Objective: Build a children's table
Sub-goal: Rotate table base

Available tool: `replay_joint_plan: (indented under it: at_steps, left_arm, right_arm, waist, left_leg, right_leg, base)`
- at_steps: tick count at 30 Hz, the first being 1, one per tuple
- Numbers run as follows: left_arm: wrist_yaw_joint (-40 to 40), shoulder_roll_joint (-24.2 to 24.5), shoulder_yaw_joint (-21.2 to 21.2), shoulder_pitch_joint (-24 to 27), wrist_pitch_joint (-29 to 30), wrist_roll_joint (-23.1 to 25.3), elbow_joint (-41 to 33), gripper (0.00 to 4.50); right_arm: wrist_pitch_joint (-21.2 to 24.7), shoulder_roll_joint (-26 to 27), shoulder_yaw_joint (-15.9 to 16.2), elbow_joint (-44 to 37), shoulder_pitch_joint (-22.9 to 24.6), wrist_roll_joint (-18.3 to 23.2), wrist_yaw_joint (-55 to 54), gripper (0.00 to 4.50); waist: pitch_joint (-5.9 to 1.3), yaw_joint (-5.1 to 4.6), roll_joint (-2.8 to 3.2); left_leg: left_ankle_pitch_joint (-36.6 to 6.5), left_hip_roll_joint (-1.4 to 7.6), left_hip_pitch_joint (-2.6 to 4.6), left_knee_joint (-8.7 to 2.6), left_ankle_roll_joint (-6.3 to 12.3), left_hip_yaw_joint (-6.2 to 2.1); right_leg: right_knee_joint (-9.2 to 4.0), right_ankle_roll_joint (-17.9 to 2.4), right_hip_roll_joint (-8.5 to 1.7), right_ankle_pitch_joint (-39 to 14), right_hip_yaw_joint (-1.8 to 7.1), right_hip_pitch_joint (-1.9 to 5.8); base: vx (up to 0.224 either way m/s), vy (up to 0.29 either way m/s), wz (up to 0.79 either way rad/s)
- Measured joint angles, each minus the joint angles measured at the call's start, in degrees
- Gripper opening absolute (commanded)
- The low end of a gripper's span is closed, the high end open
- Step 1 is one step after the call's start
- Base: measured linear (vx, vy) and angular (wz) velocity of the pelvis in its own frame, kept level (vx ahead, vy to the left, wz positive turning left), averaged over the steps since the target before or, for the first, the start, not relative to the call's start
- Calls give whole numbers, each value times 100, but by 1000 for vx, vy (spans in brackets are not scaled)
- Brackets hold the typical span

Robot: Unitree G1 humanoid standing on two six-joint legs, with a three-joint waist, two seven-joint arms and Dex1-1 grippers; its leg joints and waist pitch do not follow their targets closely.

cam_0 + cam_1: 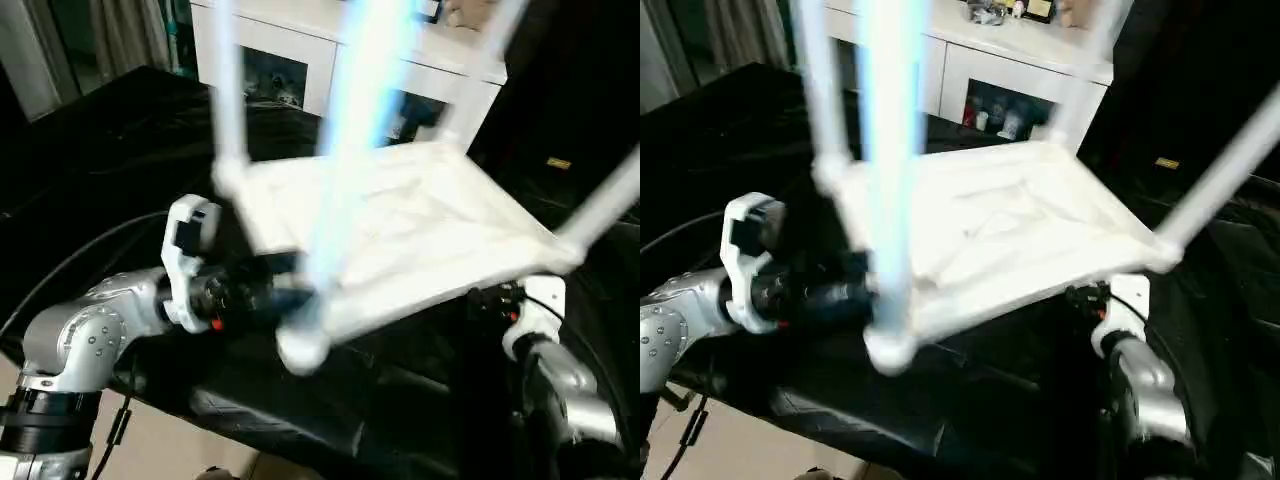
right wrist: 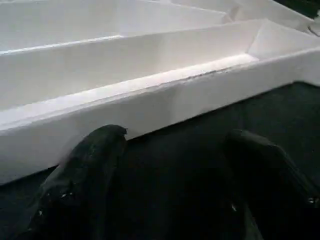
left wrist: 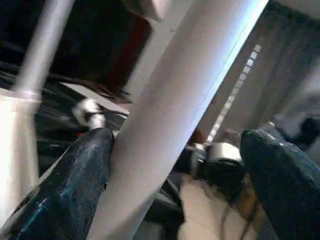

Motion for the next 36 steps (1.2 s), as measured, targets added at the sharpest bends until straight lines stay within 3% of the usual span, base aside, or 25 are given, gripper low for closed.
replay_joint_plan:
  at_steps: [10, 24, 30, 36]
  left_arm:
    - [1, -564, -906, -692, -348, 619, 445, 446]
    - [17, -1471, -1669, -1340, -1211, 1410, 1391, 446]
    - [821, -2127, -1903, -1558, -2141, 2275, 2274, 446]
    - [1536, -2159, -2113, -1868, -3156, 3105, 2978, 446]
  right_arm:
    - [-41, 168, 583, 541, -651, -323, 752, 377]
    - [-213, 452, 980, 1234, -1322, -652, 1193, 377]
    - [-413, 505, 985, 1391, -1370, -666, 1214, 377]
    - [-589, 492, 959, 1484, -1440, -750, 1048, 377]
  waist:
    - [-5, -113, -12]
    - [-5, -108, -18]
    - [-3, -77, -22]
    - [-3, -64, -22]
  left_leg:
    - [1, 0, -2, 12, 0, -1]
    - [1, 3, -7, 26, 2, -1]
    - [3, 3, -10, 31, 9, -3]
    - [7, 4, -9, 32, 13, -6]
  right_leg:
    - [7, -7, 3, 6, -1, 1]
    - [6, -19, 2, 16, -3, 2]
    - [3, -19, -2, 20, -3, 4]
    - [5, -18, -2, 23, -5, 5]
  base:
    - [0, 0, 0]
    - [0, 0, 0]
    - [0, 0, 0]
    - [0, 0, 0]
